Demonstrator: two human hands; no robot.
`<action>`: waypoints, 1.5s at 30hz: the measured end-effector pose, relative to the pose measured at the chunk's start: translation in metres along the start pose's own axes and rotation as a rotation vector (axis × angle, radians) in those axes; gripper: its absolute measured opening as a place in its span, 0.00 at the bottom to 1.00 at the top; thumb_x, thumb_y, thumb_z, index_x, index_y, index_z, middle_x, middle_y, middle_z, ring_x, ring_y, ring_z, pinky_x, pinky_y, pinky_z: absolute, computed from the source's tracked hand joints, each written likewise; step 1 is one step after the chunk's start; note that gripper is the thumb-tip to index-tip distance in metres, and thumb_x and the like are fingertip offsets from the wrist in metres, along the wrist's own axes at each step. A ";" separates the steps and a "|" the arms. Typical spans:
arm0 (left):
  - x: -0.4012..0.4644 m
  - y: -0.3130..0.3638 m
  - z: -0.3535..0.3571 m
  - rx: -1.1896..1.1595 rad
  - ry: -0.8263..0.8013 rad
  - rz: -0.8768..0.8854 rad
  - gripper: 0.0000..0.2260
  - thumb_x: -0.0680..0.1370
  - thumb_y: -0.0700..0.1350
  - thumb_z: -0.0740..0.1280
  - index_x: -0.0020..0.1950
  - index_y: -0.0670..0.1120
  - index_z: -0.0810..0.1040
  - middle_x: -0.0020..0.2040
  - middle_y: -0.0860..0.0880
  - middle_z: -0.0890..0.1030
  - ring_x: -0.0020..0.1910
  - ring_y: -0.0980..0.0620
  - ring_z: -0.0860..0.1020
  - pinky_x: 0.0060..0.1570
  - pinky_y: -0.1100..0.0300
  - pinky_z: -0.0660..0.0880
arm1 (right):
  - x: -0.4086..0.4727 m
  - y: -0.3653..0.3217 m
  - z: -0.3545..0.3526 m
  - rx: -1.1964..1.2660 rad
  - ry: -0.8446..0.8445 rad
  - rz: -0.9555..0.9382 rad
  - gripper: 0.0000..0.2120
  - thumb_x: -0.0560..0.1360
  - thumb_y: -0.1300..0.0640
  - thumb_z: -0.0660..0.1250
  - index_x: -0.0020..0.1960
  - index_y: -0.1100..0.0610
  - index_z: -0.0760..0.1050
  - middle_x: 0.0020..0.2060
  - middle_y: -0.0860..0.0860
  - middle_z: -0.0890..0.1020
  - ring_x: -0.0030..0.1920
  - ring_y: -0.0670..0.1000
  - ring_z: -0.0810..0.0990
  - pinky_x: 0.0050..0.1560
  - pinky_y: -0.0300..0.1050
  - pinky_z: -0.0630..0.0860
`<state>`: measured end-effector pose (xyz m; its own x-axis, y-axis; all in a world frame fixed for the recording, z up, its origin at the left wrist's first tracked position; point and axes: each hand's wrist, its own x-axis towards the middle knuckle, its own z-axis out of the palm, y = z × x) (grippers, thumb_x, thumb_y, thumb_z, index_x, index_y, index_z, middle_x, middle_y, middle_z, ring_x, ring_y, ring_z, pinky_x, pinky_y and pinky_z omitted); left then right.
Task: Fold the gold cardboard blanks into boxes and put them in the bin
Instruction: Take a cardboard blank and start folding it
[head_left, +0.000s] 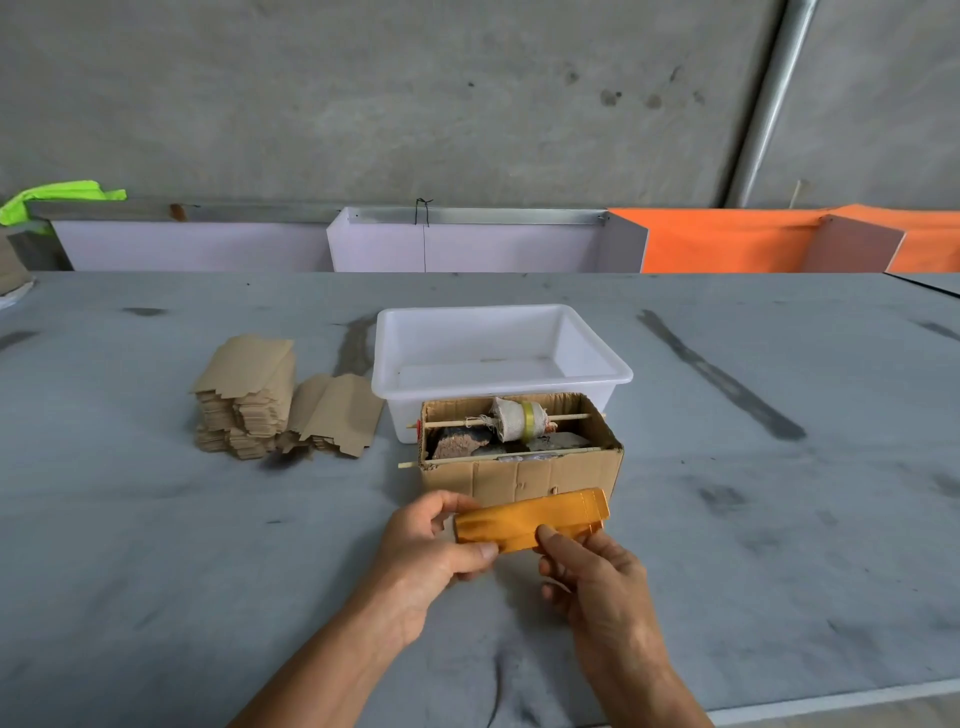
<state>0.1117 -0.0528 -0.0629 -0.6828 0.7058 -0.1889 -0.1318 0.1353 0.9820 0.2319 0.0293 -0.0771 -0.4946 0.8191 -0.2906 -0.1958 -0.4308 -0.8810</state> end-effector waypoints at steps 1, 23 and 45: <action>0.002 0.000 -0.001 -0.031 0.022 0.006 0.16 0.68 0.27 0.71 0.51 0.42 0.78 0.39 0.47 0.80 0.32 0.51 0.79 0.31 0.62 0.76 | 0.000 -0.002 0.000 0.007 0.004 0.003 0.07 0.71 0.66 0.70 0.35 0.61 0.77 0.27 0.55 0.79 0.25 0.46 0.75 0.22 0.37 0.70; 0.007 -0.005 0.002 -0.368 0.036 0.213 0.03 0.64 0.40 0.73 0.36 0.44 0.85 0.35 0.39 0.84 0.33 0.45 0.83 0.33 0.59 0.79 | -0.002 -0.018 0.018 -0.067 -0.058 0.028 0.08 0.78 0.59 0.63 0.46 0.62 0.78 0.36 0.57 0.85 0.29 0.48 0.80 0.28 0.41 0.73; 0.030 -0.030 -0.018 -0.279 0.144 0.213 0.01 0.71 0.36 0.72 0.39 0.40 0.82 0.34 0.39 0.83 0.32 0.45 0.82 0.36 0.58 0.78 | 0.083 -0.086 0.048 -1.590 -0.166 -0.359 0.12 0.80 0.56 0.59 0.53 0.61 0.78 0.50 0.56 0.80 0.52 0.54 0.78 0.56 0.53 0.78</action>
<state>0.0823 -0.0479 -0.0977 -0.8071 0.5904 0.0023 -0.1527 -0.2125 0.9651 0.1669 0.1159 -0.0077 -0.7194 0.6928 -0.0502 0.6508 0.6471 -0.3970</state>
